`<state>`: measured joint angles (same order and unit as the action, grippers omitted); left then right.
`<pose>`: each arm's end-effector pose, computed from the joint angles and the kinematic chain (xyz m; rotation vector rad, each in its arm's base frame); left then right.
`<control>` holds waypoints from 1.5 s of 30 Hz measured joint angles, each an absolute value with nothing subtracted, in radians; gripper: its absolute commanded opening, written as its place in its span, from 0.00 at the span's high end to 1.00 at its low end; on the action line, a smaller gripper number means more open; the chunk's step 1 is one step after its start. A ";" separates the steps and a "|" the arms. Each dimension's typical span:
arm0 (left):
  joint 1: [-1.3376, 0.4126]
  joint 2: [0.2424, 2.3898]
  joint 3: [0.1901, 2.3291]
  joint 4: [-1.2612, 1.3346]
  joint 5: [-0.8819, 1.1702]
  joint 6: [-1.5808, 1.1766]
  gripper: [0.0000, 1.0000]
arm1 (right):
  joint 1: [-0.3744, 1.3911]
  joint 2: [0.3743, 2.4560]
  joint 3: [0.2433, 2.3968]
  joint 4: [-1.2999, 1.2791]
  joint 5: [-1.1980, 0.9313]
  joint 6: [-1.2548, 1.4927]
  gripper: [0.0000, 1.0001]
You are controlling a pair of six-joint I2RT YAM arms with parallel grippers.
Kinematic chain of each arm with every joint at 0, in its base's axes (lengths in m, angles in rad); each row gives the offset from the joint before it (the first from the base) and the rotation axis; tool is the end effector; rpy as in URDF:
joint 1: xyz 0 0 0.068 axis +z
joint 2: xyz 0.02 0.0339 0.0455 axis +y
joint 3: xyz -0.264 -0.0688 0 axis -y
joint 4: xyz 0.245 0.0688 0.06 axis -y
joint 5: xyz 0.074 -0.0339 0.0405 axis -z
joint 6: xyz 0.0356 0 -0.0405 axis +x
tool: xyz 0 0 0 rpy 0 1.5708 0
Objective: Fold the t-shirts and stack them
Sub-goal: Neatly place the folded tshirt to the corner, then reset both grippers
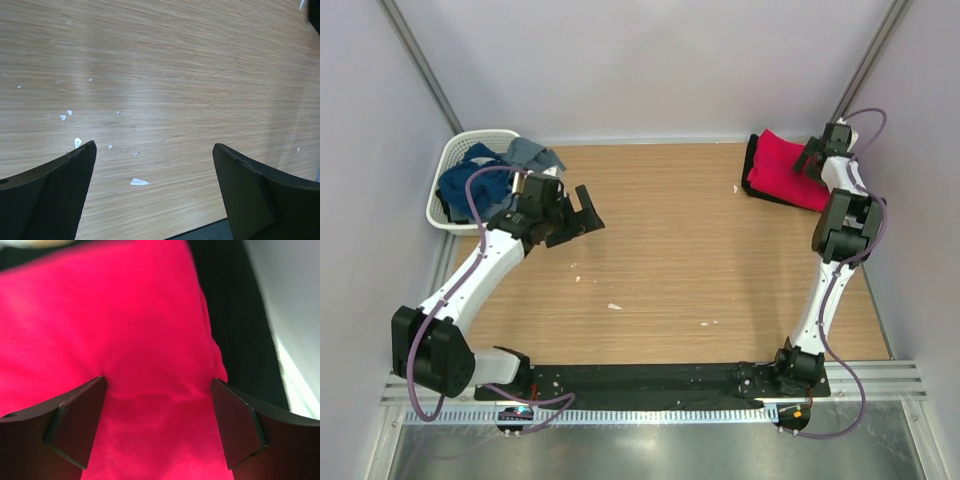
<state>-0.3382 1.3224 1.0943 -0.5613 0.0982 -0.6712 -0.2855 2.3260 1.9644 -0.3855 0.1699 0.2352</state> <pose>0.2671 -0.0976 0.2948 -0.3554 2.4126 -0.5904 0.5082 -0.1554 0.2010 0.6786 2.2132 -0.2223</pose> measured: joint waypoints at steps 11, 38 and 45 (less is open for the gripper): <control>-0.338 1.307 1.098 -0.624 -0.001 -0.664 0.00 | -0.310 2.333 1.975 -0.390 0.115 0.247 0.00; -0.305 0.483 0.783 -0.706 -0.121 -0.816 0.00 | -0.287 0.655 0.715 -0.390 -0.226 0.558 0.00; -0.305 0.285 0.648 -0.758 -0.112 -0.897 0.00 | -0.287 0.473 0.615 -0.428 -0.258 0.616 0.00</control>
<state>-0.3054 0.2848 0.6476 -0.7578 -0.1120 -0.8967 -0.2874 0.4732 0.6151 -0.4278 -0.2581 0.6159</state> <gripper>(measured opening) 0.996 0.996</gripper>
